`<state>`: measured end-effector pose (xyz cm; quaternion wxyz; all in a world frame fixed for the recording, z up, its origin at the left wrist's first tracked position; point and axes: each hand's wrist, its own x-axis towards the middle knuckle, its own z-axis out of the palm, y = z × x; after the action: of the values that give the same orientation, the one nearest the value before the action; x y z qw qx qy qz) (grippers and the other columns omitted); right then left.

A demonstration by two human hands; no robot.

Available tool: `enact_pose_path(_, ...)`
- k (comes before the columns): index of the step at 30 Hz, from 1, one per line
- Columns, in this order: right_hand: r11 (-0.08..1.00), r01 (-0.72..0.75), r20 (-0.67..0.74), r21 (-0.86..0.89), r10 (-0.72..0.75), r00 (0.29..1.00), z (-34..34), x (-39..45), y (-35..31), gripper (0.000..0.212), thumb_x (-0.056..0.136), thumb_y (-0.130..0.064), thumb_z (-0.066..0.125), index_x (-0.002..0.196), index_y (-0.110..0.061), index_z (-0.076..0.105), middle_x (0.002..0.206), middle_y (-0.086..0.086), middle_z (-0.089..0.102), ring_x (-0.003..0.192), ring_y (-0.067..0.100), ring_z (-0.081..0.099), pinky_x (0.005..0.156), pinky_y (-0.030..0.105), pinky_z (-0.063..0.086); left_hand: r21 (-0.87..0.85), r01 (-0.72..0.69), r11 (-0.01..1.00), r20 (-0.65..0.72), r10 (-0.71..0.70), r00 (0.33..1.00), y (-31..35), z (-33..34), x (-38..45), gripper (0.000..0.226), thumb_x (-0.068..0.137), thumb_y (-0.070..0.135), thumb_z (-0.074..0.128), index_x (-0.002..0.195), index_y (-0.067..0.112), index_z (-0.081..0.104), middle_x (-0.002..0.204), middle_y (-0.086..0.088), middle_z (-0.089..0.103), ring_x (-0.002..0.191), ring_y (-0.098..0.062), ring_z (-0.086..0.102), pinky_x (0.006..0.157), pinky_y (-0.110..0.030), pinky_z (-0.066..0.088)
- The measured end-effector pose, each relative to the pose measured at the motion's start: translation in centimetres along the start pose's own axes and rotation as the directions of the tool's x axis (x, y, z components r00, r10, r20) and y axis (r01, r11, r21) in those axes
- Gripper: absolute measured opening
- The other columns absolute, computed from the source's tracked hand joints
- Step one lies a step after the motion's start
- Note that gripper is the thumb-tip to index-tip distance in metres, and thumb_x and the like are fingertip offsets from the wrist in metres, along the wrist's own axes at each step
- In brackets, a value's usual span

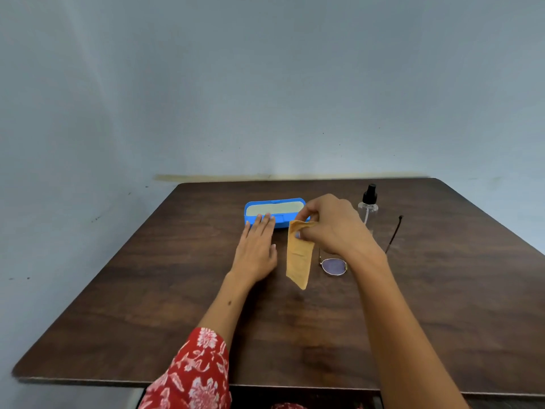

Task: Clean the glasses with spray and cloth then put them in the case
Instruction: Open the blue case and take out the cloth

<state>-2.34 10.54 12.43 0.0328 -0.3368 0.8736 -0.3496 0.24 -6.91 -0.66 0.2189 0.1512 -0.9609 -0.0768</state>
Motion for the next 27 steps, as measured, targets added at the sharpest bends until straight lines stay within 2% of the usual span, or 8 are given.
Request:
enact_pose_path(3, 1.0, -0.004, 0.008, 0.004, 0.004, 1.0, 0.0, -0.1, 0.2, 0.016, 0.072, -0.015, 0.071, 0.085, -0.023, 0.069, 0.093, 0.007, 0.065, 0.091, 0.024, 0.061, 0.078, 0.034, 0.05, 0.179, -0.017, 0.984, 0.048, 0.009, 0.999, -0.2, 0.8, 1.0, 0.063, 0.097, 0.023, 0.033, 0.149, 0.008, 0.001, 0.159, -0.008, -0.002, 0.146, -0.021, -0.008, 0.115, -0.038, -0.011)
enact_pose_path(6, 1.0, -0.018, 0.015, -0.012, 0.019, 1.0, 0.0, -0.1, 0.4, 0.017, 0.073, -0.017, 0.071, 0.088, -0.024, 0.069, 0.096, 0.007, 0.065, 0.093, 0.023, 0.061, 0.082, 0.035, 0.051, 0.232, -0.019, 0.973, 0.1, -0.004, 0.995, -0.4, 0.9, 2.0, 0.06, 0.099, 0.028, 0.028, 0.149, 0.008, 0.0, 0.159, -0.008, -0.001, 0.146, -0.022, -0.007, 0.115, -0.04, -0.011)
enact_pose_path(9, 0.999, -0.029, 0.012, -0.016, 0.029, 1.0, 0.0, 0.1, 0.5, 0.017, 0.073, -0.018, 0.071, 0.089, -0.023, 0.069, 0.097, 0.007, 0.065, 0.093, 0.023, 0.061, 0.08, 0.033, 0.05, 0.194, -0.007, 0.981, 0.132, -0.019, 0.991, -0.5, 0.9, 2.5, 0.054, 0.101, 0.027, 0.027, 0.149, 0.008, 0.011, 0.158, -0.008, 0.013, 0.147, -0.022, 0.004, 0.116, -0.042, -0.007)
enact_pose_path(13, 0.999, -0.039, 0.014, -0.002, 0.039, 0.999, 0.0, 0.4, 0.5, 0.016, 0.073, -0.017, 0.071, 0.088, -0.021, 0.069, 0.093, 0.007, 0.066, 0.091, 0.024, 0.062, 0.076, 0.031, 0.049, 0.106, -0.006, 0.994, 0.013, 0.004, 1.0, -0.4, 1.0, 2.1, 0.046, 0.098, 0.02, 0.033, 0.143, 0.009, 0.031, 0.143, -0.009, 0.041, 0.136, -0.021, 0.033, 0.119, -0.04, 0.004)
enact_pose_path(15, 0.999, -0.04, 0.013, -0.005, 0.04, 0.999, 0.0, 0.5, 0.5, 0.017, 0.073, -0.017, 0.071, 0.089, -0.02, 0.07, 0.093, 0.007, 0.067, 0.092, 0.023, 0.061, 0.077, 0.031, 0.049, 0.078, -0.013, 0.997, -0.003, 0.013, 1.0, -0.5, 1.2, 1.8, 0.044, 0.097, 0.017, 0.036, 0.14, 0.009, 0.036, 0.133, -0.011, 0.048, 0.126, -0.023, 0.041, 0.118, -0.037, 0.008)
enact_pose_path(19, 0.999, -0.036, 0.001, 0.009, 0.036, 0.999, -0.1, 0.5, 0.7, 0.011, 0.075, -0.019, 0.071, 0.086, -0.02, 0.069, 0.093, 0.008, 0.068, 0.088, 0.023, 0.062, 0.073, 0.029, 0.049, 0.072, -0.028, 0.997, 0.011, 0.028, 1.0, -0.7, 1.9, 1.5, 0.043, 0.095, 0.01, 0.039, 0.138, 0.008, 0.041, 0.128, -0.012, 0.048, 0.122, -0.024, 0.043, 0.117, -0.037, 0.009)
enact_pose_path(23, 0.998, -0.041, 0.001, 0.05, 0.041, 0.999, 0.0, 0.3, 0.6, 0.013, 0.076, -0.019, 0.07, 0.088, -0.017, 0.072, 0.093, 0.01, 0.067, 0.085, 0.027, 0.065, 0.077, 0.04, 0.056, 0.044, -0.028, 0.999, 0.013, 0.028, 1.0, -0.8, 2.4, 1.5, 0.042, 0.094, 0.008, 0.044, 0.136, 0.009, 0.045, 0.128, -0.011, 0.048, 0.122, -0.023, 0.043, 0.117, -0.037, 0.017)
enact_pose_path(27, 0.998, -0.042, 0.011, 0.042, 0.041, 0.999, -0.1, 0.1, 0.5, 0.011, 0.077, -0.018, 0.071, 0.088, -0.018, 0.072, 0.093, 0.01, 0.068, 0.086, 0.028, 0.065, 0.078, 0.042, 0.056, 0.035, -0.02, 0.999, 0.01, 0.02, 1.0, -0.9, 2.5, 1.4, 0.044, 0.094, 0.01, 0.045, 0.137, 0.01, 0.042, 0.13, -0.011, 0.048, 0.124, -0.024, 0.042, 0.117, -0.038, 0.02)
